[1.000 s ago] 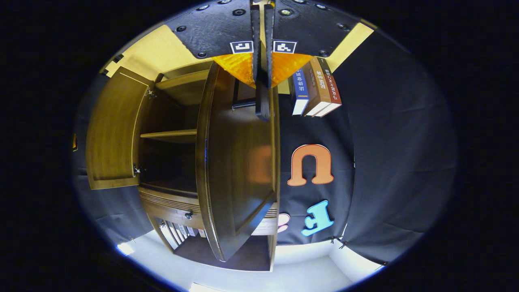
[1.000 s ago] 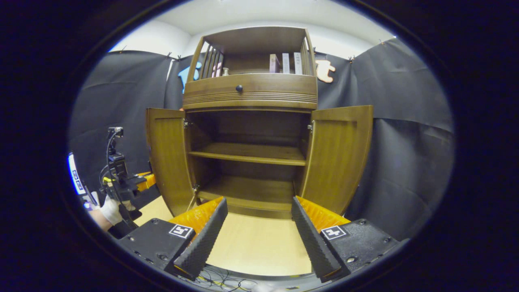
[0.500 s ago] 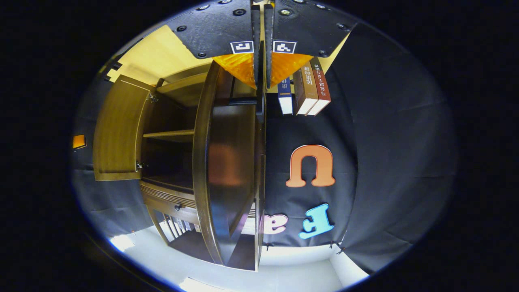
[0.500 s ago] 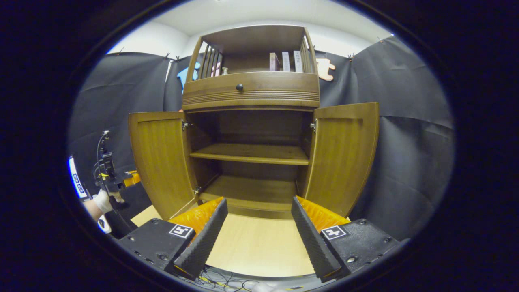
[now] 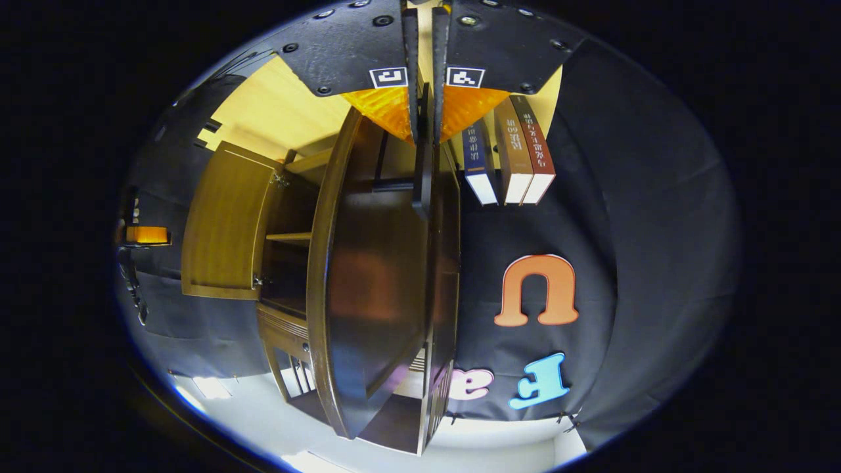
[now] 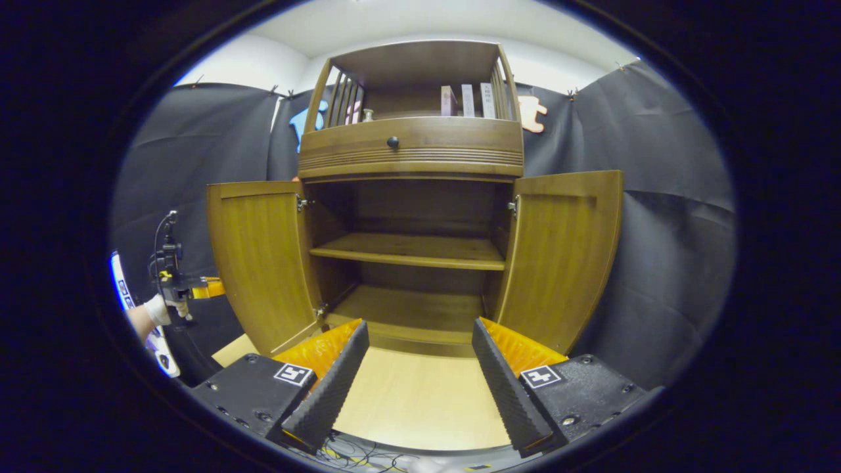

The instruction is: Open the right door of the double-door shoe cabinet with the right hand, and open the left door with the left hand.

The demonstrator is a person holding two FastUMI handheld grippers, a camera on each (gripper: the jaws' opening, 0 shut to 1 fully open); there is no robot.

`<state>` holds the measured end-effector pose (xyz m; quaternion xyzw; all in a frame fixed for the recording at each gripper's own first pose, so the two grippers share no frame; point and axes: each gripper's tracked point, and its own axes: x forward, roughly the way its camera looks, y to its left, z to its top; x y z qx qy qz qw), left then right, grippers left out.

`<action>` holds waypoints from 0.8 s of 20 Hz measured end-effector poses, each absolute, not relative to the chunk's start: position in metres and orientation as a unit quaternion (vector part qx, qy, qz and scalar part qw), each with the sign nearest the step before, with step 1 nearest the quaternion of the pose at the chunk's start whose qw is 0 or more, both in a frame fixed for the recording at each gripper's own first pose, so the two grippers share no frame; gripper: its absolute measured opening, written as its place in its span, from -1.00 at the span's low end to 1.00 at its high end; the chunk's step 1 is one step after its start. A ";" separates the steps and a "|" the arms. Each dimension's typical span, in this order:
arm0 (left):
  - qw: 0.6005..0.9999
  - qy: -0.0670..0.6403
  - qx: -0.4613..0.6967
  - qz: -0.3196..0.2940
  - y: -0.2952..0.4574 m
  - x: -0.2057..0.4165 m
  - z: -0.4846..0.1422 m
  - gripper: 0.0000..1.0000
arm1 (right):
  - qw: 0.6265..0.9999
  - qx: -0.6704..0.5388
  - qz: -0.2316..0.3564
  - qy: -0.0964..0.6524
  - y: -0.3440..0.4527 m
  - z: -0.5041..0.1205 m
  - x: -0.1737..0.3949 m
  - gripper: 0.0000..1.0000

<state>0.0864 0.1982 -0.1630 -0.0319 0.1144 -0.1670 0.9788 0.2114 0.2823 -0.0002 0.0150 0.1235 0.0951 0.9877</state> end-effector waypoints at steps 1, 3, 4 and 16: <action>0.978 0.117 -0.029 -0.169 0.197 0.077 -0.162 -0.83 | 0.988 0.015 0.094 0.121 0.281 0.002 0.211 0.99; 0.980 0.116 -0.018 -0.162 0.205 0.043 -0.147 -0.24 | 0.989 0.016 0.089 0.116 0.278 0.006 0.215 0.99; 0.983 0.110 -0.014 -0.148 0.204 0.053 -0.147 0.05 | 0.989 0.017 0.088 0.114 0.276 0.008 0.216 1.00; 0.997 0.055 -0.031 0.037 0.160 0.009 -0.009 0.91 | 0.995 0.036 0.049 0.077 0.237 0.034 0.239 0.99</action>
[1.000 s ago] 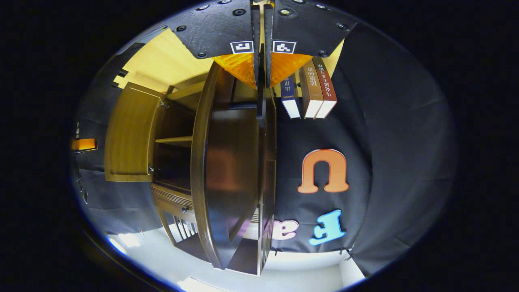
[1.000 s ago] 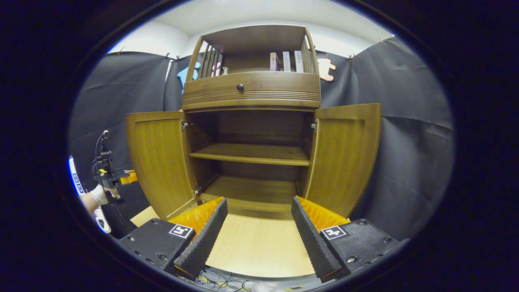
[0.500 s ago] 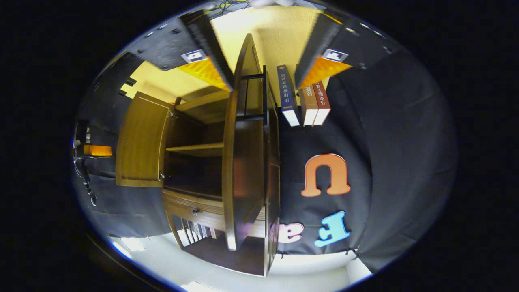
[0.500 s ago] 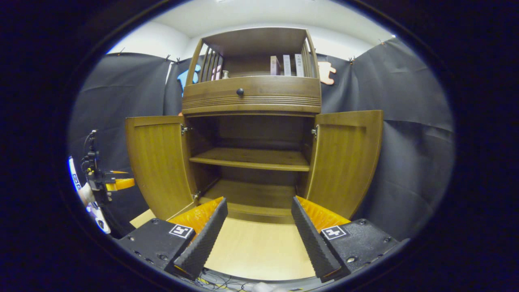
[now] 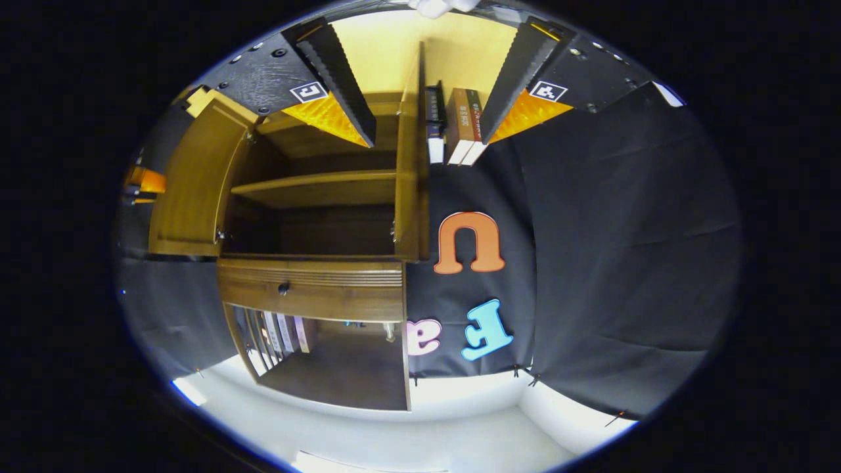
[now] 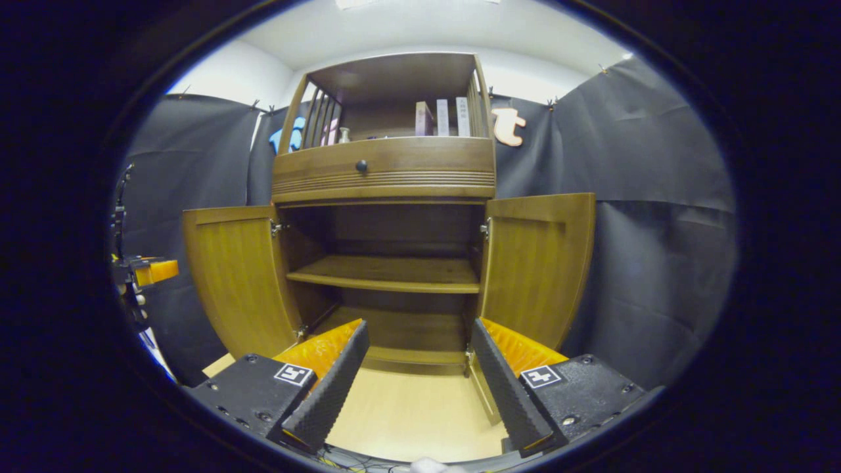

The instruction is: Open the right door of the double-door shoe cabinet with the right hand, and open the left door with the left hand.

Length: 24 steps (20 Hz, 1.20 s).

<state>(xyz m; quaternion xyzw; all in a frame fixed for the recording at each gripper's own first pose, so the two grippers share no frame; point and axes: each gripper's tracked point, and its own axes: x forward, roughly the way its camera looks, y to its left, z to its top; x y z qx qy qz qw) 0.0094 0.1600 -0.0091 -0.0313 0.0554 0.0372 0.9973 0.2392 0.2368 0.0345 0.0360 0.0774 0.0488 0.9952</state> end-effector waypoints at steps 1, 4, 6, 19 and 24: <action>0.997 0.052 -0.028 0.045 0.150 0.010 -0.003 0.70 | 0.995 0.040 0.045 0.073 0.233 0.038 0.241 0.99; 0.998 0.031 -0.030 0.049 0.108 0.009 0.009 0.85 | 0.996 0.047 0.039 0.061 0.226 0.047 0.244 0.99; 0.998 0.031 -0.035 0.044 0.074 0.007 0.002 0.90 | 0.997 0.041 0.034 0.060 0.221 0.047 0.246 1.00; 0.999 0.045 -0.013 0.007 0.015 0.021 -0.012 0.92 | 0.997 0.048 0.020 0.063 0.217 0.044 0.249 0.99; 0.999 0.044 -0.004 -0.002 0.014 0.023 -0.009 0.92 | 0.997 0.041 0.016 0.059 0.222 0.047 0.247 1.00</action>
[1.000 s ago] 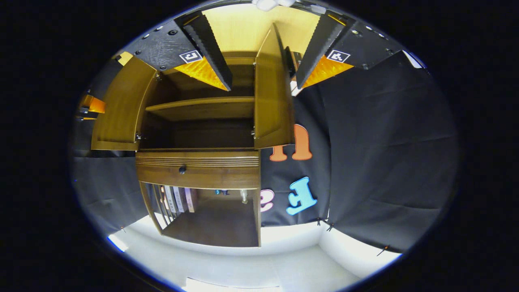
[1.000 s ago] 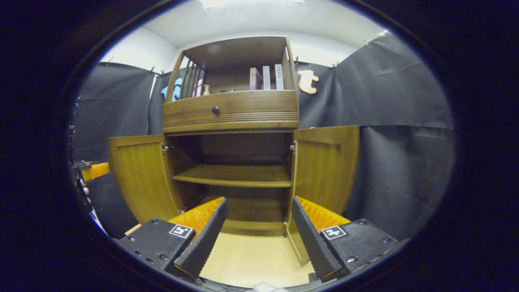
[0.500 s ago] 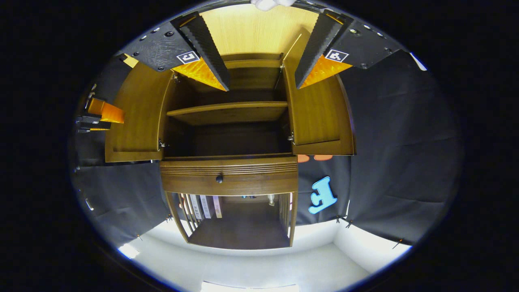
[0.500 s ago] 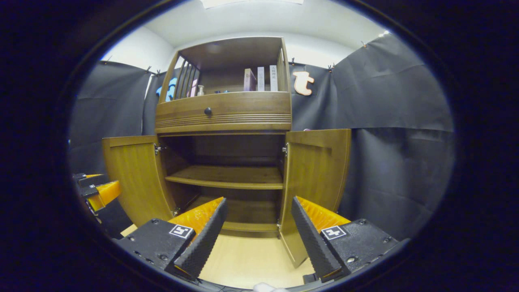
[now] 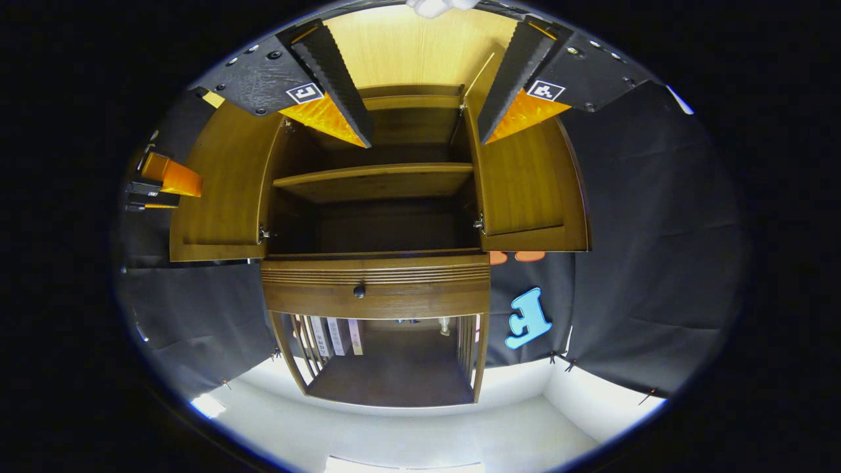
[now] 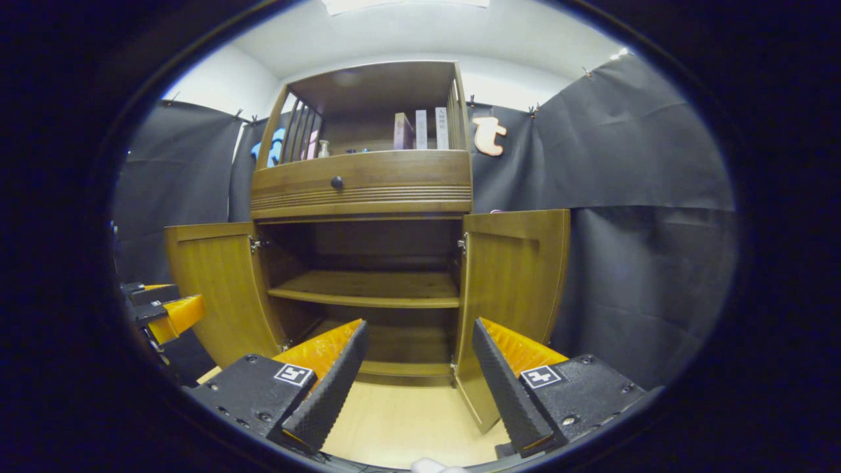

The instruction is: Open the right door of the double-door shoe cabinet with the right hand, and open the left door with the left hand.

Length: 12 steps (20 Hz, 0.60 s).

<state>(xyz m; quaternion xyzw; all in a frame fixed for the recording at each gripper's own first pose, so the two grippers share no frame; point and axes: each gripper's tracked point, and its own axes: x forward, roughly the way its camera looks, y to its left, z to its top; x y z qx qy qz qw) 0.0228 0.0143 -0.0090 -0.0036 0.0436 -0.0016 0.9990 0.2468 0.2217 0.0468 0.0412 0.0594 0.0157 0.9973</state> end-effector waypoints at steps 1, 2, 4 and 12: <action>0.999 0.043 -0.002 -0.005 0.013 0.023 -0.010 1.00 | 0.997 0.040 0.014 0.060 0.223 0.046 0.246 0.99; 0.999 0.044 -0.003 -0.008 0.013 0.023 -0.010 0.92 | 0.997 0.040 0.013 0.060 0.224 0.046 0.245 1.00; 0.999 0.043 -0.002 -0.011 0.014 0.022 -0.008 1.00 | 0.997 0.041 0.012 0.060 0.226 0.046 0.242 1.00; 0.999 0.040 0.003 -0.021 0.019 0.018 -0.005 0.92 | 0.998 0.039 -0.002 0.057 0.230 0.046 0.229 1.00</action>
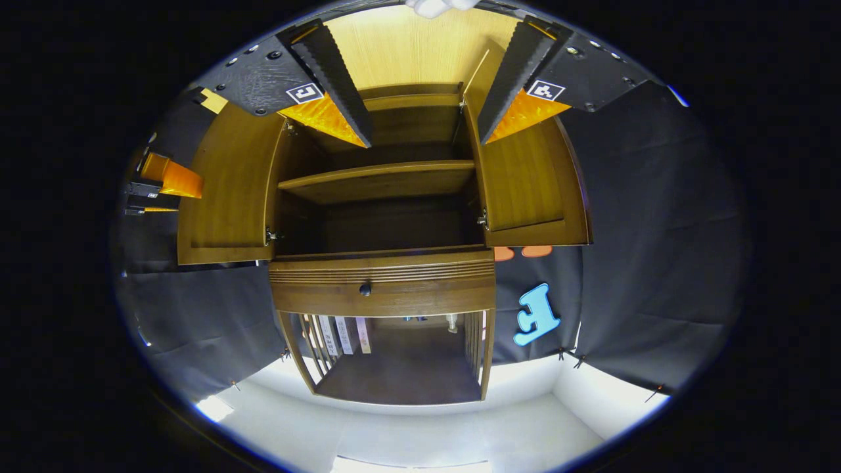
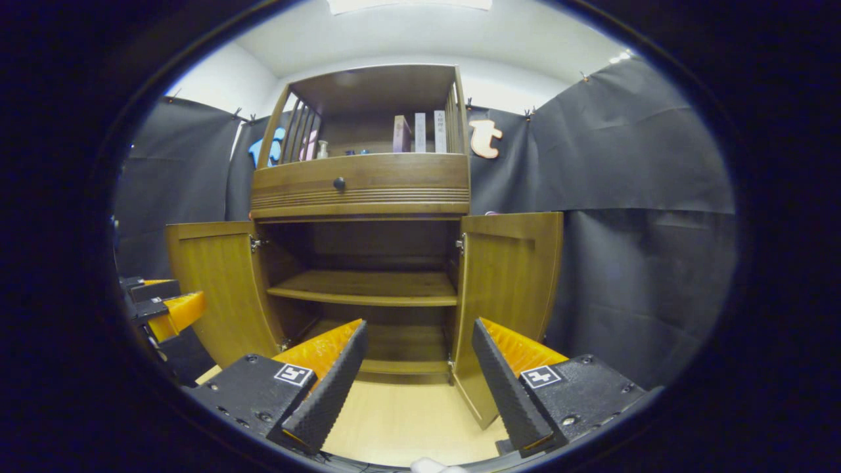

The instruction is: Open the right door of the double-door shoe cabinet with the right hand, and open the left door with the left hand.

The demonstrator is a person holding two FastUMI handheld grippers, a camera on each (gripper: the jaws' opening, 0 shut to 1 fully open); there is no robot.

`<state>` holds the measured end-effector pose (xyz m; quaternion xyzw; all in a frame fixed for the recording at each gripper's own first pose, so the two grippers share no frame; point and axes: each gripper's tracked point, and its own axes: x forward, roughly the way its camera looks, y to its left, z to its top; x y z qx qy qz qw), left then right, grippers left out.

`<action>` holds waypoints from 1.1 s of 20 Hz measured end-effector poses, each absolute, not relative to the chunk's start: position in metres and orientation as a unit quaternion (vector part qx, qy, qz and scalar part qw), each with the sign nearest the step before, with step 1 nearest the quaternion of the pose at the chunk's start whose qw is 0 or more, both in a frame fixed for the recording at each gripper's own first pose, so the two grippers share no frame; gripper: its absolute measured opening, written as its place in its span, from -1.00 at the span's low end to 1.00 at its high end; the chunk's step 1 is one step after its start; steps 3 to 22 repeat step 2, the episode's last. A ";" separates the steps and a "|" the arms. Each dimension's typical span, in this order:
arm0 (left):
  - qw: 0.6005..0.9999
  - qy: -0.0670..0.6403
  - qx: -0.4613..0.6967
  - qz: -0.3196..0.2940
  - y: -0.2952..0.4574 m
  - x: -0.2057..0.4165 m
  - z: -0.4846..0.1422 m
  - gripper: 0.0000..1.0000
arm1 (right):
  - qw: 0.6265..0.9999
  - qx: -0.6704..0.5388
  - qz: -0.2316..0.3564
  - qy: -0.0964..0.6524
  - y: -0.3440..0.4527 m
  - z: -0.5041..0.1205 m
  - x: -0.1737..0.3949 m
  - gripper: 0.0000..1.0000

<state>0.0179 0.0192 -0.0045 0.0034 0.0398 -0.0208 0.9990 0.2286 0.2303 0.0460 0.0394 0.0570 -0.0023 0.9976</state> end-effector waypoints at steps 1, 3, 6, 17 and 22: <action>0.999 0.040 0.004 -0.022 0.019 0.017 -0.004 0.96 | 0.998 0.039 -0.003 0.057 0.232 0.046 0.227 1.00; 0.999 0.039 0.005 -0.024 0.020 0.015 -0.003 1.00 | 0.998 0.039 -0.003 0.057 0.233 0.045 0.226 1.00; 0.999 0.039 0.005 -0.024 0.020 0.015 -0.003 1.00 | 0.998 0.039 -0.003 0.057 0.233 0.045 0.226 1.00; 0.999 0.039 0.005 -0.024 0.020 0.015 -0.003 1.00 | 0.998 0.039 -0.003 0.057 0.233 0.045 0.226 1.00; 0.999 0.039 0.005 -0.024 0.020 0.015 -0.003 1.00 | 0.998 0.039 -0.003 0.057 0.233 0.045 0.226 1.00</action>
